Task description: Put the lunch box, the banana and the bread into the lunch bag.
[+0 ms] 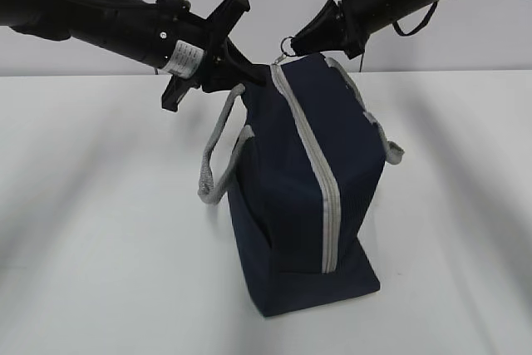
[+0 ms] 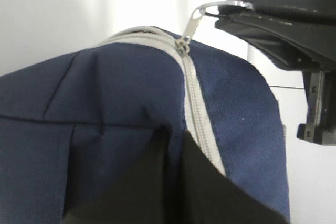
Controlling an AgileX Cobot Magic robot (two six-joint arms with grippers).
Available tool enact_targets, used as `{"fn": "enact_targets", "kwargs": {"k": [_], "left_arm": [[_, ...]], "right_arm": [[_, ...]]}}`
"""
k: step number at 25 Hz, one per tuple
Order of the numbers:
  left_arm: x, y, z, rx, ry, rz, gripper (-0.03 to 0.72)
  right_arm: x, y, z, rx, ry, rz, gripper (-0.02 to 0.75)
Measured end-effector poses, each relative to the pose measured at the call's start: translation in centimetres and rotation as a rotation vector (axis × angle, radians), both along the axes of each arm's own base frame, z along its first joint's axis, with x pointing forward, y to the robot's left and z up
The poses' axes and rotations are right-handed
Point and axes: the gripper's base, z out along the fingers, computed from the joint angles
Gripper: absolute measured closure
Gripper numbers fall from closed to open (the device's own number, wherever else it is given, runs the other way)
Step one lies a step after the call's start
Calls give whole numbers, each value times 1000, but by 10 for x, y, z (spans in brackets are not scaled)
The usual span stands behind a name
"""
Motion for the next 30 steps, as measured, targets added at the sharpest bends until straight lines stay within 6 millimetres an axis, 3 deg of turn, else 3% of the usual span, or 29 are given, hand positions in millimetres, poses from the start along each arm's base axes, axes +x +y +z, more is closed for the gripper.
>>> {"fn": "enact_targets", "kwargs": {"k": [7, 13, 22, 30], "left_arm": [[1, 0, 1, 9, -33, -18, 682], [-1, 0, 1, 9, -31, -33, 681], [-6, -10, 1, 15, -45, -80, 683], [-8, -11, 0, 35, -50, -101, 683]], "right_arm": [[3, 2, -5, 54, -18, 20, 754], [11, 5, -34, 115, 37, 17, 754], [16, 9, -52, 192, 87, 2, 754], [19, 8, -45, 237, 73, -10, 754]]}}
